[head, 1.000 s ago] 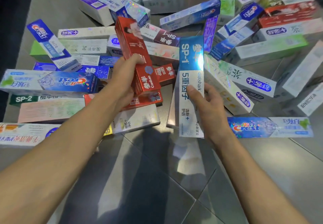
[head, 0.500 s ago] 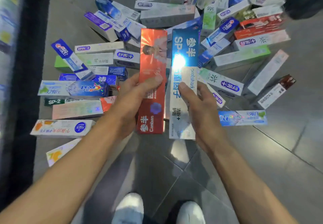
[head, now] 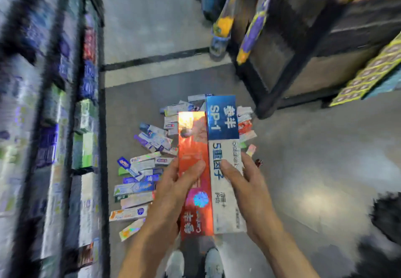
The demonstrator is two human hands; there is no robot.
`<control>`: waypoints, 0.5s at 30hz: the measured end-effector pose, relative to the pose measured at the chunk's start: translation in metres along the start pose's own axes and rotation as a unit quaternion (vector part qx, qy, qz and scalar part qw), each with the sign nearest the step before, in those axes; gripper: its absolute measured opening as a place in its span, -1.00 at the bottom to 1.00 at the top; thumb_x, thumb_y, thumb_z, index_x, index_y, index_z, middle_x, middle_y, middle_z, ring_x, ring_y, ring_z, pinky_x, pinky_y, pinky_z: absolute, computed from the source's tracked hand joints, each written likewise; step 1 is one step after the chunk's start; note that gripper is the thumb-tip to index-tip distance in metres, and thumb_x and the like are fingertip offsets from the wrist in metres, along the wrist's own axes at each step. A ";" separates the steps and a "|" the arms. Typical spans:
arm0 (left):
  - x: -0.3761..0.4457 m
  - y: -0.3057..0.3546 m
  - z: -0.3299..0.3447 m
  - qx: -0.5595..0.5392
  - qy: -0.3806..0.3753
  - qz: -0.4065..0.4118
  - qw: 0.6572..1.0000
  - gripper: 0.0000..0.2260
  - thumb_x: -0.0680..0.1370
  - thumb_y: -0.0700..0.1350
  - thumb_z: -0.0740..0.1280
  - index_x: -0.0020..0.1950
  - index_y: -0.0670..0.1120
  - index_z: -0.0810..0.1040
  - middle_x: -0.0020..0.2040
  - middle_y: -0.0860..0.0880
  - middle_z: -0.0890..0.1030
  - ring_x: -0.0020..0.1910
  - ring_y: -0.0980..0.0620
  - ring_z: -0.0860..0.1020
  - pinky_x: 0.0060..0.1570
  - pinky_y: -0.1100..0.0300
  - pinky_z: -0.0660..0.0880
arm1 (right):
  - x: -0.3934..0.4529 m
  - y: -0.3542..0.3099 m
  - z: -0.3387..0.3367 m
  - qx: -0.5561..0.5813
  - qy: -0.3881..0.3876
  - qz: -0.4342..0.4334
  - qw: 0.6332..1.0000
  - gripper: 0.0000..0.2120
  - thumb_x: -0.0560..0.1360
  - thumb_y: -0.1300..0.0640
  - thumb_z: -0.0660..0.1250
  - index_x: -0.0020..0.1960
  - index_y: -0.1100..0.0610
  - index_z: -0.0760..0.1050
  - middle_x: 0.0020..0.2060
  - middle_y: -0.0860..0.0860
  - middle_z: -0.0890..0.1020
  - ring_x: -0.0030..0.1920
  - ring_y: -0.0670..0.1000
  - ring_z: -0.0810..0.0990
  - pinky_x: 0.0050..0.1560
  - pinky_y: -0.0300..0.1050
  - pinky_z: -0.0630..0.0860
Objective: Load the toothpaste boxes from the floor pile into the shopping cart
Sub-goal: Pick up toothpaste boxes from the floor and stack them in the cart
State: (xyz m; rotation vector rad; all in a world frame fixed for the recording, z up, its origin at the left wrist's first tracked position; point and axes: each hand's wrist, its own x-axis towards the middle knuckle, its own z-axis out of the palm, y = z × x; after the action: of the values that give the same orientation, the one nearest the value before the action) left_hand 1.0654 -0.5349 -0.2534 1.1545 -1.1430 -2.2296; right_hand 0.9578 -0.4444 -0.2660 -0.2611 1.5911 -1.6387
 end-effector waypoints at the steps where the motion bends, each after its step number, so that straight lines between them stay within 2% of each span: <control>1: -0.017 0.024 0.013 0.007 0.002 0.012 1.000 -0.62 0.42 -0.09 0.46 0.22 -0.14 0.62 0.03 -0.22 0.72 -0.10 -0.16 0.72 -0.13 -0.01 0.67 | -0.016 -0.030 0.003 -0.003 0.003 -0.014 1.000 -0.60 0.46 0.04 0.50 0.25 0.11 0.54 0.00 0.07 0.74 -0.01 0.11 0.71 0.04 0.06 0.65; 3: -0.049 0.066 0.035 0.019 -0.011 0.029 0.999 -0.58 0.38 -0.04 0.48 0.21 -0.11 0.62 0.07 -0.20 0.72 -0.03 -0.18 0.70 0.03 -0.08 0.64 | -0.049 -0.082 0.010 0.002 0.013 -0.044 0.999 -0.70 0.52 0.09 0.44 0.22 0.10 0.54 -0.02 0.04 0.75 -0.06 0.02 0.71 -0.02 -0.01 0.65; 4: -0.065 0.084 0.044 0.022 -0.020 0.037 0.999 -0.58 0.36 -0.01 0.49 0.19 -0.10 0.64 0.06 -0.20 0.72 -0.04 -0.17 0.70 0.05 -0.09 0.63 | -0.066 -0.104 0.015 0.010 0.021 -0.058 0.998 -0.74 0.54 0.12 0.43 0.21 0.09 0.54 -0.04 0.03 0.75 -0.08 0.01 0.72 -0.06 -0.04 0.64; 8: -0.122 0.134 0.063 0.052 -0.095 0.072 0.992 -0.63 0.40 -0.04 0.46 0.19 -0.12 0.63 0.00 -0.19 0.73 -0.14 -0.14 0.70 -0.08 -0.04 0.65 | -0.135 -0.157 0.029 0.046 0.060 -0.113 0.991 -0.66 0.46 0.10 0.47 0.21 0.14 0.55 -0.04 0.12 0.74 -0.11 0.06 0.70 -0.09 -0.03 0.63; 11: -0.157 0.153 0.072 0.090 -0.153 0.088 0.980 -0.67 0.46 -0.05 0.46 0.20 -0.09 0.61 -0.03 -0.14 0.74 -0.11 -0.17 0.72 -0.12 -0.02 0.69 | -0.184 -0.170 0.031 0.074 0.108 -0.142 0.981 -0.60 0.45 0.05 0.43 0.25 0.15 0.53 0.04 0.18 0.72 -0.06 0.11 0.70 -0.04 0.02 0.62; 15: -0.196 0.150 0.091 0.135 -0.242 0.101 0.955 -0.75 0.48 -0.07 0.47 0.14 -0.07 0.62 -0.07 -0.11 0.75 -0.17 -0.14 0.73 -0.20 0.02 0.68 | -0.247 -0.169 0.025 0.085 0.209 -0.165 0.960 -0.58 0.46 0.03 0.42 0.27 0.15 0.51 0.06 0.15 0.72 -0.03 0.12 0.71 -0.01 0.05 0.65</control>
State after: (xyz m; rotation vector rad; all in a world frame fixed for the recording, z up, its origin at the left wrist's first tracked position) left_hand 1.1024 -0.4551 -0.0056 0.5439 -1.7169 -2.3050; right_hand 1.0651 -0.3213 -0.0143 -0.0937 1.7668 -2.1892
